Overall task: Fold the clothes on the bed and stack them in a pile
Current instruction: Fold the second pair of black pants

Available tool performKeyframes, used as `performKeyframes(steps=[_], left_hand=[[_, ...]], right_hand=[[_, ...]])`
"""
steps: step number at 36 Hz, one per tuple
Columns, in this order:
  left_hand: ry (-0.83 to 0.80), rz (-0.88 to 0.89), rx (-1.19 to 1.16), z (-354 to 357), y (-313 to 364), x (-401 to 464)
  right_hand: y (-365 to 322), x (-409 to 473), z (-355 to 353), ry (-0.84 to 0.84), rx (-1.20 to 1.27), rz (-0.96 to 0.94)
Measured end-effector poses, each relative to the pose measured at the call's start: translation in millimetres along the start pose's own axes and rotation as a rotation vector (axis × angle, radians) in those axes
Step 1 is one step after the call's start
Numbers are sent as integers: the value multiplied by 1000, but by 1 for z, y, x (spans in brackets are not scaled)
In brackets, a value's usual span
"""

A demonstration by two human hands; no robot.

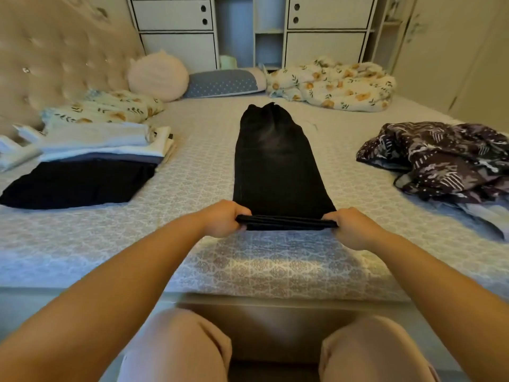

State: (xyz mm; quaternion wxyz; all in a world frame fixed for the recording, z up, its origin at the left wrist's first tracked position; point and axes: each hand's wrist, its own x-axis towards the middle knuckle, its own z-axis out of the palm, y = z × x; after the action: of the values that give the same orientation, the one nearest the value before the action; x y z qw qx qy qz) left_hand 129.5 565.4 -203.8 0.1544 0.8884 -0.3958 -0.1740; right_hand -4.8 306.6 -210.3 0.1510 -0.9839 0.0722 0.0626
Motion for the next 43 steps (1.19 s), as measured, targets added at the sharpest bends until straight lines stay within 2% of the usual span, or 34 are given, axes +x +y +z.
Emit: performKeyframes(steps=[4, 8, 11, 13, 14, 17, 20, 23, 26, 30, 35, 38, 43], left_hand=[[-82, 31, 34, -30, 15, -1], [-379, 34, 47, -48, 27, -8], [-702, -18, -173, -45, 23, -9], [-813, -46, -338, -45, 16, -5], [-811, -56, -396, -47, 12, -2], [-615, -129, -556, -55, -6, 15], [-275, -260, -703, -56, -18, 36], [50, -376, -737, -40, -22, 56], [300, -444, -721, -17, -27, 72], [339, -512, -736, 9, -32, 69], [349, -492, -882, 35, -34, 44], [367, -466, -781, 46, -31, 26], [484, -350, -423, 61, -21, 6]], right_hand=[[-5, 5, -35, -130, 23, 39], [-13, 0, -59, -419, 6, 39], [-8, 1, -60, -719, 81, 73], [-2, 6, -60, -827, 213, 93], [2, 11, -60, -815, 290, 109], [16, 35, -63, -558, 544, 207], [23, 61, -58, -223, 740, 331], [25, 83, -38, 68, 793, 422], [25, 93, -15, 211, 796, 497], [31, 83, 9, 196, 892, 560], [40, 57, 20, 136, 925, 474], [41, 42, 29, 141, 856, 441], [35, 29, 46, 380, 701, 425]])
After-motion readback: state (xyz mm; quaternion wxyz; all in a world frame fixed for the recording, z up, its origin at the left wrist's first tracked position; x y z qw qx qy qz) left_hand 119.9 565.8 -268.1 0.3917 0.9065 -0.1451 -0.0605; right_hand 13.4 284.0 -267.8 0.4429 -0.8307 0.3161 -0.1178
